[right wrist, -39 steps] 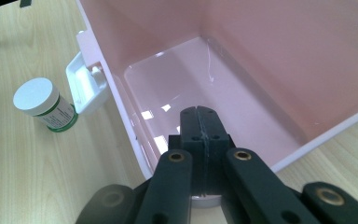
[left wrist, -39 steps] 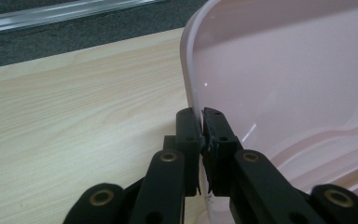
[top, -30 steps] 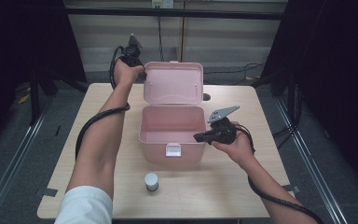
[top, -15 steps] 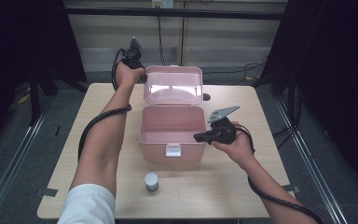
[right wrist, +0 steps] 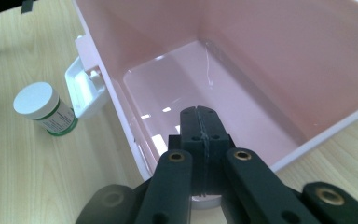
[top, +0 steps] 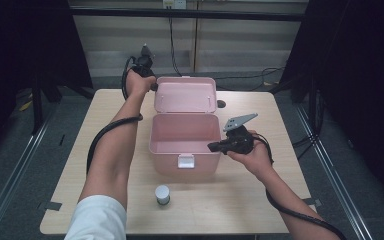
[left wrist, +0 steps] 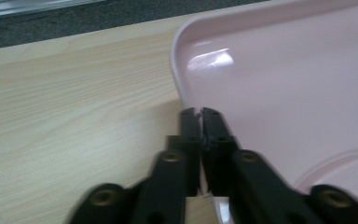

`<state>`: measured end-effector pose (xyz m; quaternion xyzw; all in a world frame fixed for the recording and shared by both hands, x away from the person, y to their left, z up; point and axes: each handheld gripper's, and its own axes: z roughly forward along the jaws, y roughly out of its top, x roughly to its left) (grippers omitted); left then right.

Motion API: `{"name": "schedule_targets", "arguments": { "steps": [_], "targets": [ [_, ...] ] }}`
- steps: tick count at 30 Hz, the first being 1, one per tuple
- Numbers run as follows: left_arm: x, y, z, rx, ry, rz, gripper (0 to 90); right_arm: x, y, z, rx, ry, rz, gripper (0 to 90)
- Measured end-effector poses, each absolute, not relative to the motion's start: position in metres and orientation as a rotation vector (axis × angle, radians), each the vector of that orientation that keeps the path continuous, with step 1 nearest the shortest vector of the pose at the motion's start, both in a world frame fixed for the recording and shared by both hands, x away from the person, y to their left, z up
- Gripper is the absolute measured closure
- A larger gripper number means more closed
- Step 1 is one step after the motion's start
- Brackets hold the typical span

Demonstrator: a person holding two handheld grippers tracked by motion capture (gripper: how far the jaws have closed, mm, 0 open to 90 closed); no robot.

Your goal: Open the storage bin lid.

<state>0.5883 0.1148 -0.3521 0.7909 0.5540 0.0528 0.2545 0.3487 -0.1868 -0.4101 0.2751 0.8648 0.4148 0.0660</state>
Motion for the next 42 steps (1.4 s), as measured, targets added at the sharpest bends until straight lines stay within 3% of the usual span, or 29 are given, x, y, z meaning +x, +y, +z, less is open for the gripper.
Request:
{"name": "schedule_targets", "arguments": {
  "steps": [11,29,42],
  "targets": [
    [0.582,0.117,-0.351,2.18,1.487,0.143,87.6,0.348,-0.186,-0.41,0.832,2.605,1.244,90.0],
    [0.552,0.128,-0.341,2.185,1.452,0.095,59.0,0.346,-0.184,-0.408,0.848,2.598,1.212,89.5],
    [0.53,0.143,-0.337,2.185,1.431,0.1,45.8,0.345,-0.183,-0.403,0.868,2.551,1.202,83.1]
  ]
}}
